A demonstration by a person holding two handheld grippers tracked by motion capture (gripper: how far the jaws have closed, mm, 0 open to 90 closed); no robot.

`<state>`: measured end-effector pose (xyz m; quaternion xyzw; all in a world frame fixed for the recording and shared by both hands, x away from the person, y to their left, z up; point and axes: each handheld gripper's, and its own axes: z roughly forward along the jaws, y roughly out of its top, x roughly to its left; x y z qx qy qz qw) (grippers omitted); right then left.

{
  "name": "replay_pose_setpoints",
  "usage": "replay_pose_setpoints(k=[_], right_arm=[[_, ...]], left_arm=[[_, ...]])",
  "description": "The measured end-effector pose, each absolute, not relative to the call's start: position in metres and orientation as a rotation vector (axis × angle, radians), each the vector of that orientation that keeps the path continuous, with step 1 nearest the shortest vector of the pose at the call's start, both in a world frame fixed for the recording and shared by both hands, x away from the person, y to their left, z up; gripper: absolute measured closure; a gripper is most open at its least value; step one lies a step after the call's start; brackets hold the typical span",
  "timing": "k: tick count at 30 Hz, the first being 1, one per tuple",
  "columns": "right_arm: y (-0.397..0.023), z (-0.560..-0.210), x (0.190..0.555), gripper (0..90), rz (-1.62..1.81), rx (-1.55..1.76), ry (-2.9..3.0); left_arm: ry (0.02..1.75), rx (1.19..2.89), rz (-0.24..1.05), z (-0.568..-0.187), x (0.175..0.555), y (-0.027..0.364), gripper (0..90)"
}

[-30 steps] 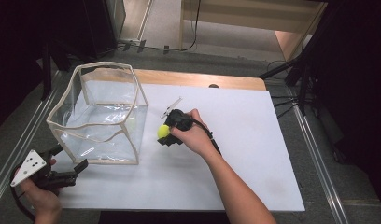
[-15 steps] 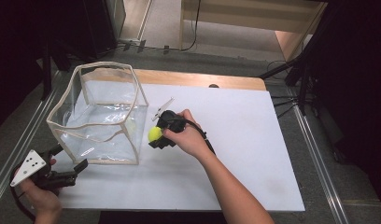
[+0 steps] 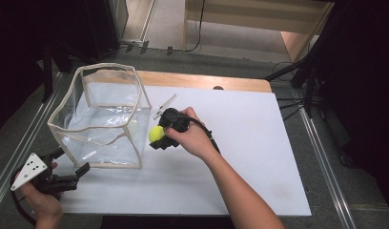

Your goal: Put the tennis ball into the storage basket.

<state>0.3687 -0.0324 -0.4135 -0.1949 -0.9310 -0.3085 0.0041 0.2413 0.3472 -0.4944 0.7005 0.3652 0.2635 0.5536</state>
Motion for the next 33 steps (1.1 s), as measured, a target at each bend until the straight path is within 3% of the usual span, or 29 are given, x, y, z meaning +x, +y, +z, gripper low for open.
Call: replay_pose_setpoints(k=[33], right_arm=[[-0.037,-0.351,0.368,24.0,-1.027,-0.531,-2.917]], left_arm=[[0.860,1.662,0.625,-0.494,0.241,0.347,0.0]])
